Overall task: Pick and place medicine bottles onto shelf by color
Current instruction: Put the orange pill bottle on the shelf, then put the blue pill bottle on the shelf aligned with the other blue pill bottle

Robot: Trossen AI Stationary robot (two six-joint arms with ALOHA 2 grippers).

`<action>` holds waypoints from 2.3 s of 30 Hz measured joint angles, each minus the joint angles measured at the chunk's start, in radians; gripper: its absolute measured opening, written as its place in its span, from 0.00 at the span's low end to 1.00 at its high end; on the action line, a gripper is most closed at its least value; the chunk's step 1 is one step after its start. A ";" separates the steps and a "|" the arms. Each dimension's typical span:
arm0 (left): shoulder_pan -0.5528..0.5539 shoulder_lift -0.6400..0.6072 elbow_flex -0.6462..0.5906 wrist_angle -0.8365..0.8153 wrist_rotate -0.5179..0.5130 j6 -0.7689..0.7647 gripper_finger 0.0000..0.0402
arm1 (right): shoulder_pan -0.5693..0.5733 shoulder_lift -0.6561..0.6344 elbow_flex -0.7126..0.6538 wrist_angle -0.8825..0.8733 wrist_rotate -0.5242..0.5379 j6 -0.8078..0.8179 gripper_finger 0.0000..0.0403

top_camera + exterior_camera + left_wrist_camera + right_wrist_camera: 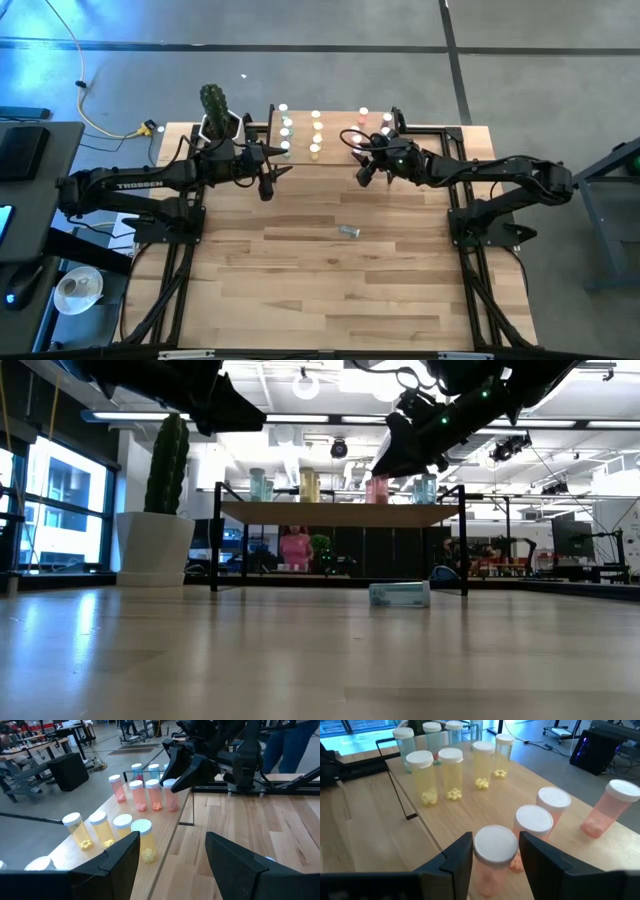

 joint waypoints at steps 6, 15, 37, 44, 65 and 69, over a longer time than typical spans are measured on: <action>0.000 0.000 0.000 0.000 0.000 0.000 0.53 | 0.000 0.000 0.007 0.010 0.000 -0.014 0.38; -0.002 0.000 0.000 0.000 0.004 0.000 0.53 | 0.026 -0.001 0.107 -0.132 0.000 -0.034 0.38; -0.183 0.417 0.207 0.051 0.153 0.036 0.53 | 0.161 -0.003 0.469 -0.573 0.033 -0.030 0.38; -0.258 0.577 0.280 0.052 0.087 0.070 0.53 | 0.161 -0.005 0.513 -0.595 0.064 -0.034 0.38; -0.293 0.945 0.473 0.039 0.100 0.125 0.53 | 0.161 -0.005 0.514 -0.639 0.060 -0.007 0.38; -0.293 0.984 0.473 0.059 0.100 0.123 0.53 | 0.161 -0.005 0.514 -0.638 0.060 -0.007 0.38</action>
